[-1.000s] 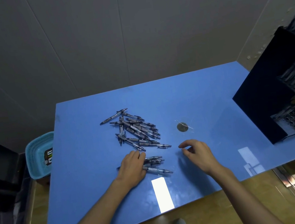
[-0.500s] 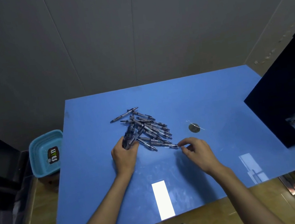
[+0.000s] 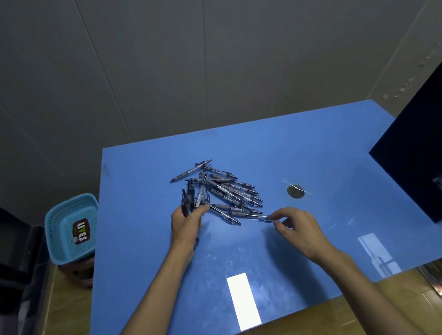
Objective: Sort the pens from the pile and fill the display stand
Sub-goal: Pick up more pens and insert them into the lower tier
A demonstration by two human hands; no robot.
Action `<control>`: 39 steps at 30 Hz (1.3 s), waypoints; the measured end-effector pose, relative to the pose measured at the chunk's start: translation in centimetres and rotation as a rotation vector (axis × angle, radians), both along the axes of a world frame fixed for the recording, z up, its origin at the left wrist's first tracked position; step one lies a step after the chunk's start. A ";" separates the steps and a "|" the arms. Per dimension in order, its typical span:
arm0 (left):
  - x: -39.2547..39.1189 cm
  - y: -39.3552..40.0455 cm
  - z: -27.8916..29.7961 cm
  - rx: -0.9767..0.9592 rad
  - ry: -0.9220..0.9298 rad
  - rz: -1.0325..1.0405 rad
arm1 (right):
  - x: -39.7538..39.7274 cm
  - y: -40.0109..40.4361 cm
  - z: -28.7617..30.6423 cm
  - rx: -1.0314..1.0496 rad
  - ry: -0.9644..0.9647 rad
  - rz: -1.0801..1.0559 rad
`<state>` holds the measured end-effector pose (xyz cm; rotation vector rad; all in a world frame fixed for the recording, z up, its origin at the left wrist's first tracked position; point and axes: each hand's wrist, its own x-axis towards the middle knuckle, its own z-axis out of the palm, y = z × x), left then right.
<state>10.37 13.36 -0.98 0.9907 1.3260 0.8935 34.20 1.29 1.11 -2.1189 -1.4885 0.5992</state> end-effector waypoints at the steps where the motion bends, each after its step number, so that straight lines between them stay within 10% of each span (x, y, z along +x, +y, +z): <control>1: -0.1 0.0 0.1 -0.006 -0.006 -0.019 | -0.1 0.1 0.0 0.001 0.001 0.000; 22: -1.6 1.9 1.5 0.285 -0.065 0.041 | -2.5 1.6 0.1 0.030 -0.002 0.055; 39: -2.5 1.7 -2.9 0.106 0.082 0.159 | -2.6 1.9 0.9 0.028 -0.011 0.088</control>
